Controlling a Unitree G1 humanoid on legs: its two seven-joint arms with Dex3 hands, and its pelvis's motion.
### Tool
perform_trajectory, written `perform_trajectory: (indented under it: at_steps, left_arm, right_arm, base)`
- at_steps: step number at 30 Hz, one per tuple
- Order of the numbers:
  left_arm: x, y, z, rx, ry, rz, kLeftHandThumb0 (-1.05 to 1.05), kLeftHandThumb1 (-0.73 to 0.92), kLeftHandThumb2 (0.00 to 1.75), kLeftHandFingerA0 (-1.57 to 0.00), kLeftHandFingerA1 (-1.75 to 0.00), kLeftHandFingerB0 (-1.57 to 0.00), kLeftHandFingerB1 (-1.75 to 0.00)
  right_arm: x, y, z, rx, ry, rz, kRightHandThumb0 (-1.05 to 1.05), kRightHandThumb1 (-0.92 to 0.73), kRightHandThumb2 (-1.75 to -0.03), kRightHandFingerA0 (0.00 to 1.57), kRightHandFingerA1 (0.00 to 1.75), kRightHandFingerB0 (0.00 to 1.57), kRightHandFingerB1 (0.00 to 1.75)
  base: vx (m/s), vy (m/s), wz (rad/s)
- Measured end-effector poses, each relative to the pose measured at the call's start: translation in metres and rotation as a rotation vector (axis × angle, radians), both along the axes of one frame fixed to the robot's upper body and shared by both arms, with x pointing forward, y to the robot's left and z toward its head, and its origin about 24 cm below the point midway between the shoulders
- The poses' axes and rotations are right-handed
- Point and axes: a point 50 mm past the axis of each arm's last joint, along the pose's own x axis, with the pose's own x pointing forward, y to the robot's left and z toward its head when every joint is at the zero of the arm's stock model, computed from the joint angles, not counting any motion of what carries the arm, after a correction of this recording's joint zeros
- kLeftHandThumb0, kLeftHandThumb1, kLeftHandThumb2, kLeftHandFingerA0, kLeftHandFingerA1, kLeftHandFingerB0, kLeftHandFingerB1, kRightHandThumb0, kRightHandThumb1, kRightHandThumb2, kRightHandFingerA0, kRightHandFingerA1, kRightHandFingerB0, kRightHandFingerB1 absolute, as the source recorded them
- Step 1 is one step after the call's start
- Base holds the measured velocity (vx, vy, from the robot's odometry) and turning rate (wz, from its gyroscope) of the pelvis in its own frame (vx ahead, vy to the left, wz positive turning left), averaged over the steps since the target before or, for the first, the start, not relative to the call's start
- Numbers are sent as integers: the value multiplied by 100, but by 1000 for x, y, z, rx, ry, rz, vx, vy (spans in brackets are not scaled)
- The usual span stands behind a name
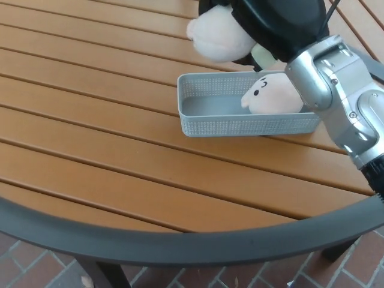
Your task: The robot walks towards a desk kept outside and uses its right hand to pick up two emotional support dumplings one after the other and puts it in a container kept in front of it on the desk
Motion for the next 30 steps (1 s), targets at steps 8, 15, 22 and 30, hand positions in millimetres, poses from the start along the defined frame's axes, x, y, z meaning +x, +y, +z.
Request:
perform_trajectory:
  at_steps: [8, 15, 22, 30]
  left_arm:
    - [2, 0, 1, 1, -4, -4, -14, 66, 64, -81, -76, -72, -59]
    - [2, 0, 1, 2, -5, -6, -18, 66, 58, -80, -74, -71, -57]
    - [4, 0, 2, 5, -11, -10, -13, 65, 66, -79, -76, -72, -60]
    - [6, 0, 3, 9, -20, -17, -11, 65, 66, -79, -75, -72, -59]
  right_arm:
    - [16, -8, -21, -114, 54, -60, -34, -50, -59, 94, 169, 89, 72]
    - [18, -1, -39, -186, 94, -44, -26, -57, -57, 90, 173, 80, 96]
    - [23, 8, -44, -220, 122, -47, -27, -54, -56, 88, 174, 85, 81]
    - [26, 13, -59, -272, 175, -69, -24, -53, -56, 86, 168, 81, 80]
  base:
    - [0, 0, 0]
    - [0, 0, 0]
    - [0, 0, 0]
    - [0, 0, 0]
